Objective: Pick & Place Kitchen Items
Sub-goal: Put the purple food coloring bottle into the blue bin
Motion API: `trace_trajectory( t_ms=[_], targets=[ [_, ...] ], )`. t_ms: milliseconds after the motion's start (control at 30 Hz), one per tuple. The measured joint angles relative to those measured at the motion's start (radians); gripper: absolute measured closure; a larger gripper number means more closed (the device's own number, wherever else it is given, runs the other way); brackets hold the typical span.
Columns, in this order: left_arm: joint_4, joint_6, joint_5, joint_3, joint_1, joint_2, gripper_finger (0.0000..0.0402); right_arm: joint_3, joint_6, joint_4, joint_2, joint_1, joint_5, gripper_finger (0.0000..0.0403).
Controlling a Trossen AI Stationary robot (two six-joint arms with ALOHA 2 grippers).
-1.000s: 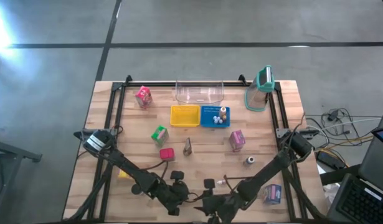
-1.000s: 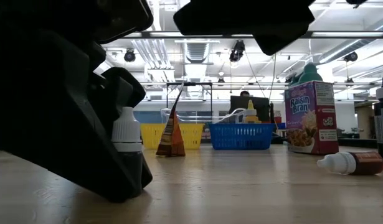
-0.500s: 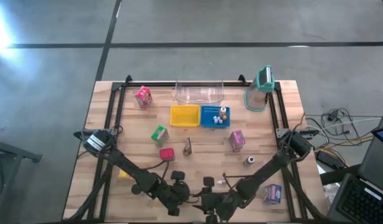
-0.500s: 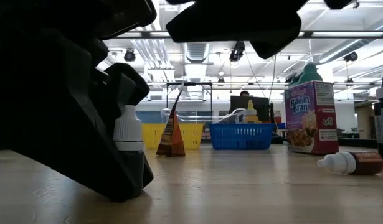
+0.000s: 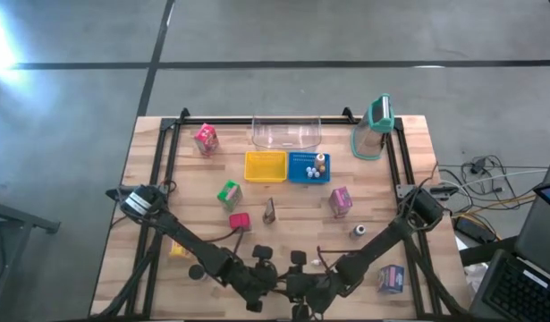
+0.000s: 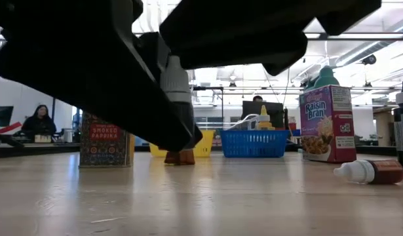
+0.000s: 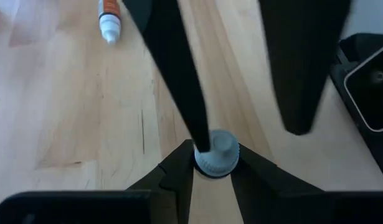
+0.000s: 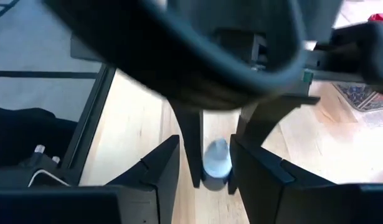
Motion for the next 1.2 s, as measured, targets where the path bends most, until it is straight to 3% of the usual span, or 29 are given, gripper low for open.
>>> trace_trajectory(
  t_ms=[433,967,1200],
  targets=[
    [-0.072,0.033,-0.004,0.052,0.003,-0.001,0.0301,0.000,-0.004,-0.011,0.000,-0.002,0.019,0.0248],
    [-0.066,0.035,-0.006,0.056,0.011,-0.001,0.0301,0.000,-0.004,-0.028,0.002,-0.003,0.022,0.0340],
    [-0.067,0.034,-0.006,0.056,0.012,-0.001,0.0301,0.000,-0.004,-0.031,0.002,-0.003,0.021,0.0339]
  ],
)
